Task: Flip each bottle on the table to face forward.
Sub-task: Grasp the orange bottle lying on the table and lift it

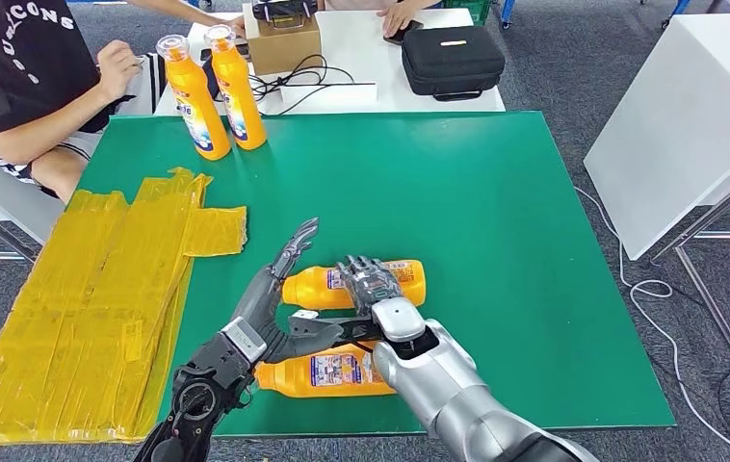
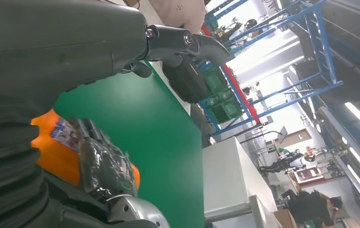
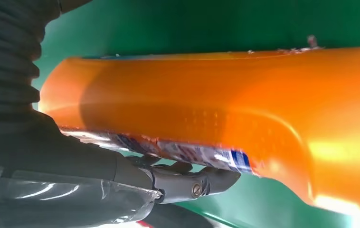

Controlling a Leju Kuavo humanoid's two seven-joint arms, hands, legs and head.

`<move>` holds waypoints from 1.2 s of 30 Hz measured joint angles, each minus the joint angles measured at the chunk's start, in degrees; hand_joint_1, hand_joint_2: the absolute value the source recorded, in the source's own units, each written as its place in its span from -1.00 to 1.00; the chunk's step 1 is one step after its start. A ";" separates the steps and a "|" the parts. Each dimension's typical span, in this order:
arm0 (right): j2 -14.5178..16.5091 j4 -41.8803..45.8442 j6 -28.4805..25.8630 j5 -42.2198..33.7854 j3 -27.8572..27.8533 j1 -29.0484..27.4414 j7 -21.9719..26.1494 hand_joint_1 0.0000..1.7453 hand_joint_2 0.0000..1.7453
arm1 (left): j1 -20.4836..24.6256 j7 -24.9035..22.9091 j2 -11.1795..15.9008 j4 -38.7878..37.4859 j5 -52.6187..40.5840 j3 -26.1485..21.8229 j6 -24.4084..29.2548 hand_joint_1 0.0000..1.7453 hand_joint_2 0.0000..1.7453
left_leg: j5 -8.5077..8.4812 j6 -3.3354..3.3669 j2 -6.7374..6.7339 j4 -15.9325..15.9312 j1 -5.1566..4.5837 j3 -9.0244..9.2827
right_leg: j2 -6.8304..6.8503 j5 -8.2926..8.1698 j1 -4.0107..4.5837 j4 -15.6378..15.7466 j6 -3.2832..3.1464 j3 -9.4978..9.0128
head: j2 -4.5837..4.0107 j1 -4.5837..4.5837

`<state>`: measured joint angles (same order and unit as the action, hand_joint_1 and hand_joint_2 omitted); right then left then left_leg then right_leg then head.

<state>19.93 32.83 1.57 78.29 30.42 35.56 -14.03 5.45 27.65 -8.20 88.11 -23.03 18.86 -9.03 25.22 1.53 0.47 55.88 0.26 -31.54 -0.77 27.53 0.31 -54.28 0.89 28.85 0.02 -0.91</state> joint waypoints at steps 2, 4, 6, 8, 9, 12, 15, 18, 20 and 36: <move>-0.04 -0.95 -0.35 0.62 0.02 0.80 -1.38 -1.00 1.00 | 0.20 -0.28 0.00 -0.11 0.03 -0.02 0.04 -1.00 1.00 | 0.00 0.00 -0.01 0.00 0.00 0.00 | 0.00 0.00 0.00 0.00 0.00 0.00 | 0.00 0.00; -0.25 -1.42 -0.97 1.09 -0.01 1.52 -2.52 -1.00 1.00 | 0.43 -0.58 0.00 -0.37 0.07 -0.09 0.09 -1.00 1.00 | 0.00 0.00 -0.01 0.01 0.00 0.00 | 0.00 0.00 0.00 0.00 0.00 0.00 | 0.00 -0.01; -0.64 -1.52 -1.51 1.53 -0.23 2.20 -3.43 -1.00 1.00 | 0.54 -0.77 0.02 -0.67 0.08 -0.20 0.24 -1.00 1.00 | -0.01 0.00 -0.01 0.01 0.00 0.01 | 0.00 0.00 0.00 0.00 0.00 0.00 | 0.00 -0.01; -1.25 -1.40 -1.85 2.33 -0.68 2.73 -4.36 -1.00 1.00 | 0.55 -0.87 0.10 -0.99 0.12 -0.28 0.51 -1.00 1.00 | -0.01 0.00 0.00 0.01 0.00 0.01 | 0.00 0.00 0.00 0.00 0.00 0.00 | 0.00 0.00; -1.61 -1.28 -1.98 2.90 -0.95 2.89 -4.83 -1.00 1.00 | 0.54 -0.90 0.16 -1.15 0.14 -0.32 0.65 -1.00 1.00 | -0.01 0.00 0.00 0.01 0.00 0.00 | 0.00 0.00 -0.01 0.00 0.00 0.00 | 0.00 0.00; -2.66 -0.96 -2.35 4.42 -1.42 3.02 -5.84 -1.00 1.00 | 0.44 -0.90 0.34 -1.45 0.17 -0.39 0.87 -1.00 1.00 | 0.00 0.00 0.00 0.01 -0.01 0.00 | 0.00 0.00 -0.01 0.00 0.00 0.00 | 0.00 0.01; -3.34 -0.87 -2.49 4.94 -1.46 3.02 -6.14 -1.00 1.00 | 0.37 -0.90 0.46 -1.57 0.21 -0.48 0.92 -1.00 1.00 | 0.00 0.00 -0.01 0.01 -0.01 0.01 | 0.00 0.00 -0.01 0.00 0.00 0.00 | 0.00 -0.01; -3.75 -0.79 -2.53 5.40 -1.46 2.98 -6.18 -1.00 1.00 | 0.23 -0.90 0.59 -1.77 0.25 -0.54 1.09 -1.00 1.00 | 0.00 0.00 -0.01 0.01 0.00 0.01 | 0.00 0.00 0.00 0.00 0.00 0.00 | 0.00 0.00; -3.87 -0.79 -2.57 5.78 -1.46 2.90 -6.18 -1.00 1.00 | 0.00 -0.89 0.69 -2.07 0.43 -0.57 1.35 -1.00 1.00 | 0.00 0.00 -0.01 0.01 0.00 0.01 | 0.00 0.00 0.00 0.00 0.00 0.00 | 0.00 -0.01; -3.93 -0.89 -2.48 6.02 -1.51 2.77 -6.15 -1.00 1.00 | -0.42 -0.68 0.78 -3.51 0.84 -0.69 1.85 -1.00 1.00 | -0.01 0.00 -0.01 0.01 0.00 0.01 | 0.00 0.00 0.00 -0.01 0.00 0.00 | 0.00 -0.01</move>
<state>16.00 31.94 -0.90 84.31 28.91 38.33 -20.18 5.03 26.97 -7.42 84.60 -22.19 18.17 -7.17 25.21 1.53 0.46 55.89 0.25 -31.53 -0.77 27.53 0.30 -54.29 0.90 28.86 0.02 -0.91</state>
